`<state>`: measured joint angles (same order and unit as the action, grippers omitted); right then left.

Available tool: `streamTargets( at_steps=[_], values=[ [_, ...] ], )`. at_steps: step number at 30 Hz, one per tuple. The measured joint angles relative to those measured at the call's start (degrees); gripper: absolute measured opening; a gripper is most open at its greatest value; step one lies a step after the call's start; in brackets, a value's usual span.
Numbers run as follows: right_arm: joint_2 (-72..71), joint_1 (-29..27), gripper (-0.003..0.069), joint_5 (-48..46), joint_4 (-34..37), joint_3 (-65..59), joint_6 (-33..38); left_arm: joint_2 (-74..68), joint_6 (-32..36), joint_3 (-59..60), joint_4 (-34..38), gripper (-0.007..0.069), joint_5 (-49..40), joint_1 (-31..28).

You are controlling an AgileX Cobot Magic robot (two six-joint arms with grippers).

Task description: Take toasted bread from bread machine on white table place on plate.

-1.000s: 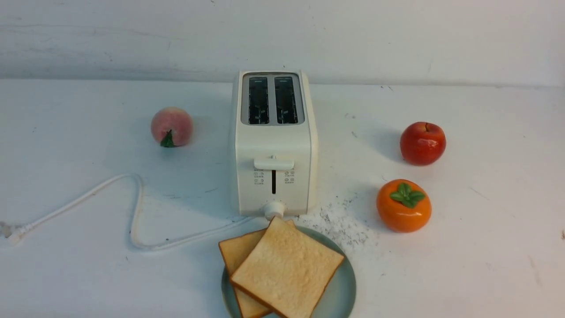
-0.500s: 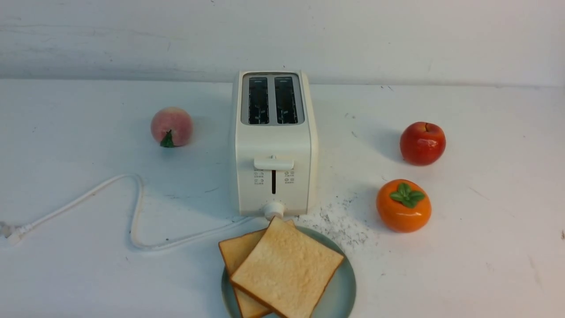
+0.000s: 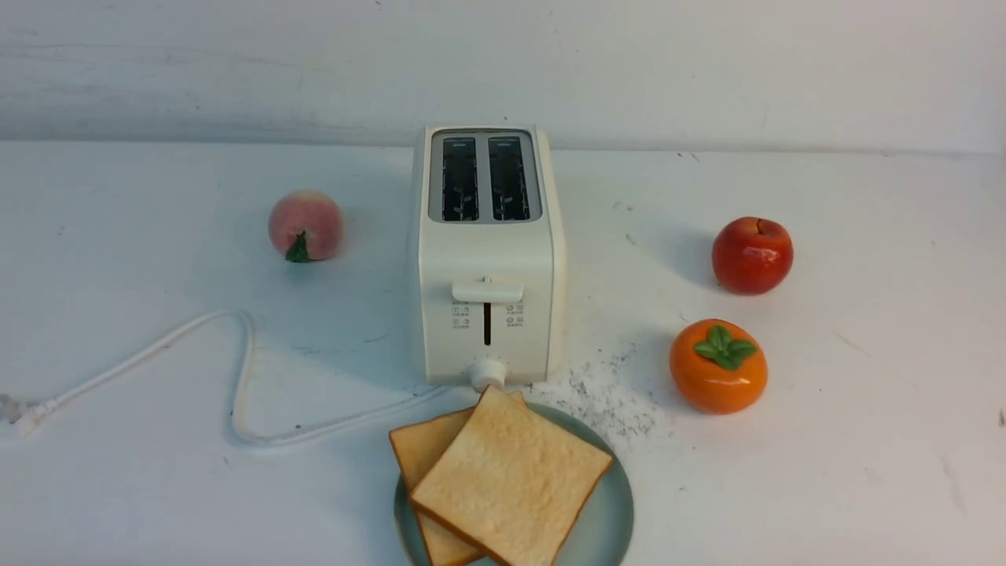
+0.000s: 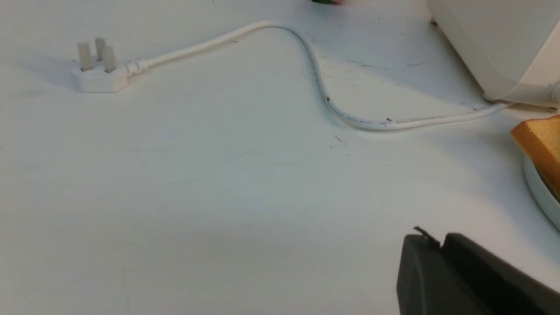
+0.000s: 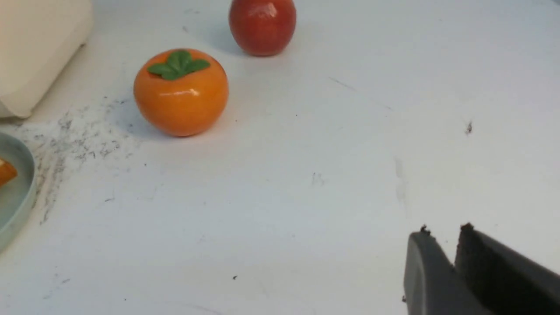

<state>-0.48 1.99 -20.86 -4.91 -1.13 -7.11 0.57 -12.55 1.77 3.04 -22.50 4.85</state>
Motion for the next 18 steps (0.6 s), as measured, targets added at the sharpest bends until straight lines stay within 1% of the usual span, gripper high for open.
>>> streamTargets(
  at_steps=[5, 18],
  values=[
    [0.0, 0.0, 0.0116, -0.29, -0.28, 0.06, -1.39, 0.0, 0.0, 0.0, 0.0, 0.0055, -0.07, 0.0],
    [0.0, 0.0, 0.0129, -0.29, -0.33, 0.06, -1.45, 0.0, 0.0, 0.0, 0.0, 0.007, -0.07, 0.0]
  ],
)
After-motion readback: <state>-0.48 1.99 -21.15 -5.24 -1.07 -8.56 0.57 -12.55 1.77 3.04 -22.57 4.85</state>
